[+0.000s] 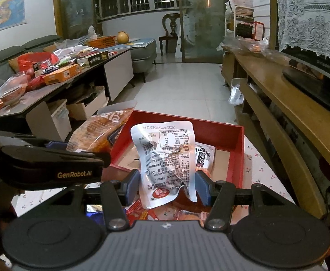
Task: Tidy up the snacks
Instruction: 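Carry the bread bag and white wrapper with both grippers over the red box, then lower both snacks into the red box and open both grippers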
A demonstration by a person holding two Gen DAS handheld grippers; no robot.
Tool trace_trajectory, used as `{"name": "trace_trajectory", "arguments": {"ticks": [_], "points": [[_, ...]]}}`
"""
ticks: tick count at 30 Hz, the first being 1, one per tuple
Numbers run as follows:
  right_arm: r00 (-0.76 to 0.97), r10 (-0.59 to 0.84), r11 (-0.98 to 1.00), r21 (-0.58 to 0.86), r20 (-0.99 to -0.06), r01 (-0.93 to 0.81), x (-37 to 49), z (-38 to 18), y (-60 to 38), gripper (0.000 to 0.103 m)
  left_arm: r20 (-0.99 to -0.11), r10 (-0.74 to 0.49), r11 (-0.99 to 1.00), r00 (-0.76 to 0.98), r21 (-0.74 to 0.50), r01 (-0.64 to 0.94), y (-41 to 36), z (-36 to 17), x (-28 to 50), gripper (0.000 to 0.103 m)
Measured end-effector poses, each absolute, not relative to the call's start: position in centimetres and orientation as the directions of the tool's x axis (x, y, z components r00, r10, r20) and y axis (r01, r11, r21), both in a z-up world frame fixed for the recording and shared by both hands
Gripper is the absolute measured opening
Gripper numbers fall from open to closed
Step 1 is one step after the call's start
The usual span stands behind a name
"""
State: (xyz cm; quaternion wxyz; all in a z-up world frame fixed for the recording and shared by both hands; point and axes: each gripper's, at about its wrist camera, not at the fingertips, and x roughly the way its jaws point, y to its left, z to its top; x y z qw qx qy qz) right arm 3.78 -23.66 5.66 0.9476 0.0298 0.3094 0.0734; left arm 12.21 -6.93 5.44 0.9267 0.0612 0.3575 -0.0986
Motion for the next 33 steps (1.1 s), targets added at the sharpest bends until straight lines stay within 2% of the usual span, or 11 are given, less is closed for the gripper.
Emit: {"name": "trace_trajectory", "arguments": {"ticks": [33], "points": [[0.809,0.091,0.994,0.105,-0.581,-0.036,12.0,3.6,-25.5,0.056,-0.672,-0.082,0.981,0.736,0.077,0.18,-9.3,3.4,20.1,0.058]]}}
